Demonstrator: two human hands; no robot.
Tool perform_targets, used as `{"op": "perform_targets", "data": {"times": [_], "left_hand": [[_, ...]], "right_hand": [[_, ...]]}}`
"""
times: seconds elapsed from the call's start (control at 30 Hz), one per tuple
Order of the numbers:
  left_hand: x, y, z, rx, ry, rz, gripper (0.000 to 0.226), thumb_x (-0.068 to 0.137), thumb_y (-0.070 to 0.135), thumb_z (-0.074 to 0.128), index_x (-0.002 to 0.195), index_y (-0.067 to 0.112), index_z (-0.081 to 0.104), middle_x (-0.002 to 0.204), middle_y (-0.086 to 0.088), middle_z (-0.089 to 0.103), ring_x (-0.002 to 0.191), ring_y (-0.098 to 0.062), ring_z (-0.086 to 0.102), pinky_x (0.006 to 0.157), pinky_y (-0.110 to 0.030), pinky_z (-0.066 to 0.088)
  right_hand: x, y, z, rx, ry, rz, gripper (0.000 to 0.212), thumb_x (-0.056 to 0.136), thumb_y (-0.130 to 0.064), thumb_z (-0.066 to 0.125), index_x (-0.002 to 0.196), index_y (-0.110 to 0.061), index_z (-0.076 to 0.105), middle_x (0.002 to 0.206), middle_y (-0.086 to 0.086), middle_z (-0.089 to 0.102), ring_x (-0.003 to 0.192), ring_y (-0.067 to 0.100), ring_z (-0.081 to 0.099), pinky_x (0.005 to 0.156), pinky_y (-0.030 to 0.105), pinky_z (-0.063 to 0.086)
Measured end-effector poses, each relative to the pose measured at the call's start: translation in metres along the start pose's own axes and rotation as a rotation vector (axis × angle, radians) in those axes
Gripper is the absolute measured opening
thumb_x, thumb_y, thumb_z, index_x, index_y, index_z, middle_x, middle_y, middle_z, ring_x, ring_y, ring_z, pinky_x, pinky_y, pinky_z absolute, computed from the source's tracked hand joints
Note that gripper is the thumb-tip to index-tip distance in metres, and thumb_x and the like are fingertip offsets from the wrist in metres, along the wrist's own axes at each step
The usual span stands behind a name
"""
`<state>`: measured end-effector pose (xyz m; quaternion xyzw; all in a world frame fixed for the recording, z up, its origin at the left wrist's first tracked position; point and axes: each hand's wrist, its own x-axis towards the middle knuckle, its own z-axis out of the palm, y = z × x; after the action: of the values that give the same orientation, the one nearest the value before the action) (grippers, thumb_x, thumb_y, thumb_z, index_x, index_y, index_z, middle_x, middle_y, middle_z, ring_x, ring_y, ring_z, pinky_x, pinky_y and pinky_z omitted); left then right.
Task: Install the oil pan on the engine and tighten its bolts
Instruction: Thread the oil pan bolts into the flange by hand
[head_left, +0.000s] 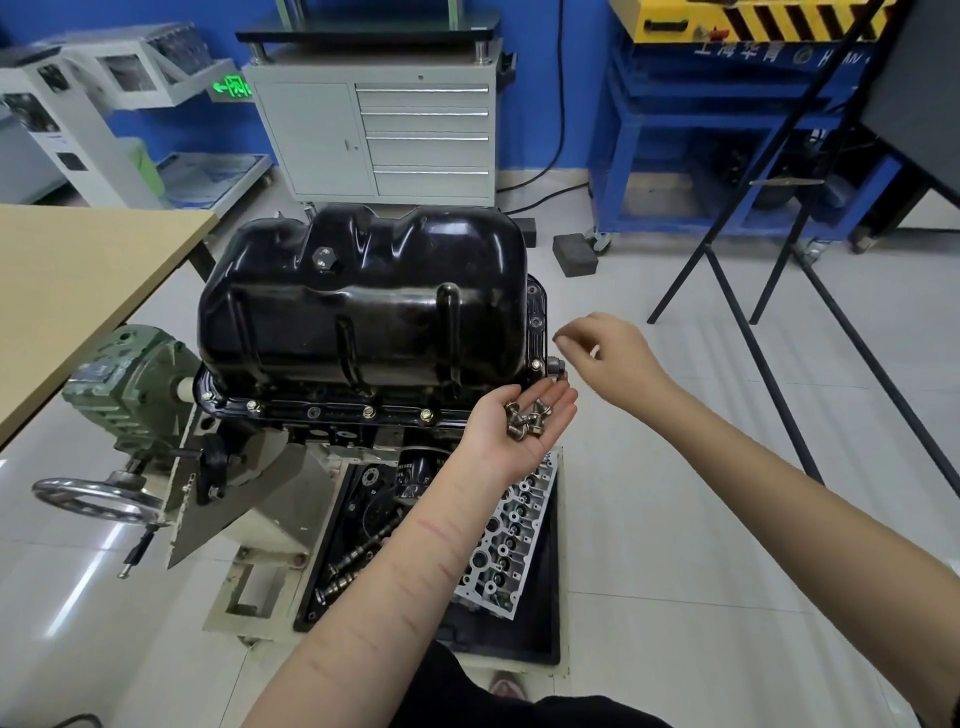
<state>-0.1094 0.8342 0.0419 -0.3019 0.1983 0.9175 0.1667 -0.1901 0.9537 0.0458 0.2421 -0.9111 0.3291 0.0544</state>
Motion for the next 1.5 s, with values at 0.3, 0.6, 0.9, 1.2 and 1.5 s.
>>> {"op": "perform_targets", "data": {"times": [0.3, 0.6, 0.9, 1.2, 1.5], "left_hand": [[0.002, -0.008, 0.000, -0.026, 0.016, -0.017, 0.042, 0.097, 0.017, 0.033, 0.076, -0.009, 0.058, 0.060, -0.020, 0.064, 0.052, -0.028, 0.066, 0.045, -0.032, 0.055], [0.002, -0.014, -0.002, -0.036, 0.025, -0.027, 0.028, 0.095, 0.010, 0.041, 0.079, -0.006, 0.058, 0.061, -0.017, 0.065, 0.051, -0.026, 0.067, 0.043, -0.036, 0.055], [-0.003, -0.016, -0.006, -0.028, 0.077, -0.053, 0.033, 0.096, 0.013, 0.042, 0.076, -0.007, 0.058, 0.057, -0.015, 0.065, 0.072, -0.023, 0.061, 0.046, -0.038, 0.054], [-0.003, -0.016, -0.008, -0.042, 0.066, -0.061, 0.032, 0.096, 0.013, 0.041, 0.078, -0.007, 0.058, 0.057, -0.013, 0.064, 0.069, -0.024, 0.063, 0.048, -0.040, 0.054], [0.000, -0.017, -0.016, 0.006, 0.097, -0.060, 0.030, 0.097, 0.012, 0.041, 0.075, -0.004, 0.053, 0.051, -0.012, 0.060, 0.057, -0.025, 0.066, 0.046, -0.039, 0.054]], "right_hand": [[-0.047, -0.012, -0.002, 0.062, -0.271, -0.097, 0.017, 0.085, -0.016, 0.064, 0.099, -0.019, 0.073, 0.113, 0.004, 0.053, 0.110, 0.014, 0.045, 0.094, 0.017, 0.030], [-0.035, -0.008, -0.001, 0.279, -0.209, 0.029, 0.015, 0.084, -0.014, 0.065, 0.098, -0.012, 0.069, 0.101, -0.001, 0.059, 0.094, 0.011, 0.057, 0.078, 0.011, 0.040], [0.008, -0.001, 0.032, -0.280, -0.162, 0.057, 0.025, 0.090, -0.027, 0.055, 0.097, -0.004, 0.061, 0.097, 0.012, 0.056, 0.092, 0.029, 0.056, 0.069, 0.032, 0.041], [0.016, -0.001, 0.022, -0.301, -0.326, -0.111, 0.019, 0.090, -0.007, 0.047, 0.097, 0.003, 0.062, 0.101, 0.017, 0.053, 0.094, 0.033, 0.054, 0.078, 0.044, 0.045], [0.018, 0.002, 0.020, -0.268, -0.360, -0.153, 0.018, 0.087, 0.000, 0.046, 0.095, 0.006, 0.062, 0.101, 0.018, 0.053, 0.092, 0.032, 0.054, 0.079, 0.040, 0.042]]}}
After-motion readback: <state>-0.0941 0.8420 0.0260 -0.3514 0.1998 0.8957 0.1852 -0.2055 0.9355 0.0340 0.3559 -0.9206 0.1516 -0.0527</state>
